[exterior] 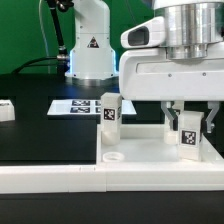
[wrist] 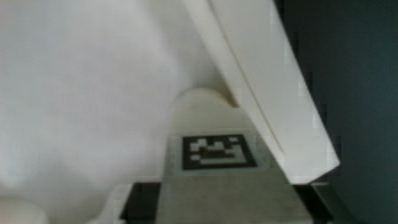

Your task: Assemble square table

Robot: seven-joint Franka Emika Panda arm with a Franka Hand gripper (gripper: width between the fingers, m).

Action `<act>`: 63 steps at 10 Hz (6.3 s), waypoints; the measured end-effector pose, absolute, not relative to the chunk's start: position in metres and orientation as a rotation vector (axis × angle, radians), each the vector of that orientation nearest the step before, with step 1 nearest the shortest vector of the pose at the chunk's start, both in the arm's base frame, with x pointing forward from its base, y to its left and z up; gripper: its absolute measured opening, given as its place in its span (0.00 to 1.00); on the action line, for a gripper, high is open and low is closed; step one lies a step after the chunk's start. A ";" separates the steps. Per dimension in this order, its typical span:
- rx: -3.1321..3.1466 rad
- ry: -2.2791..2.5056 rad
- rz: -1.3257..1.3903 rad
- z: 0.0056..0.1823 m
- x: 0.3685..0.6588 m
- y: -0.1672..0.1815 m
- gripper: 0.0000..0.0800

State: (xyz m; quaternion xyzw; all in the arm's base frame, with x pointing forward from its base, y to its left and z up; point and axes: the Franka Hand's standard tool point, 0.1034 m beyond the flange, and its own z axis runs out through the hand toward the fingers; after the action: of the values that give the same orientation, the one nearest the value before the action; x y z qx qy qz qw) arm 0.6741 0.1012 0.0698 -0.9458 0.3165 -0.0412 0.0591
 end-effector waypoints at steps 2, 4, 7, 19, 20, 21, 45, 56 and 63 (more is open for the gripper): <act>-2.755 1.220 -0.107 0.070 0.674 0.102 0.36; -2.570 1.571 -0.079 0.070 0.674 0.102 0.36; -2.141 2.056 -0.015 0.070 0.675 0.106 0.36; -1.981 2.156 0.011 0.070 0.676 0.113 0.80; -2.160 1.989 -0.005 0.071 0.676 0.117 0.80; -2.168 1.978 -0.011 0.071 0.676 0.114 0.81; -1.491 2.502 -0.043 0.073 0.674 0.102 0.38; -1.793 2.246 -0.140 0.116 0.662 0.063 0.81; -2.068 1.972 -0.256 0.139 0.613 0.000 0.81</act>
Offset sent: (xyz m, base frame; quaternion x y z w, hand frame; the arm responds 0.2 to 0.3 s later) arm 0.0063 0.0071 0.0043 -0.0109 -0.0163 0.3012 0.9534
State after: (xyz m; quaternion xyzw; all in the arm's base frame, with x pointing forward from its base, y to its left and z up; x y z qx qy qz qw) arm 0.6133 -0.0003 0.1393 -0.7140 0.6811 -0.0884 0.1358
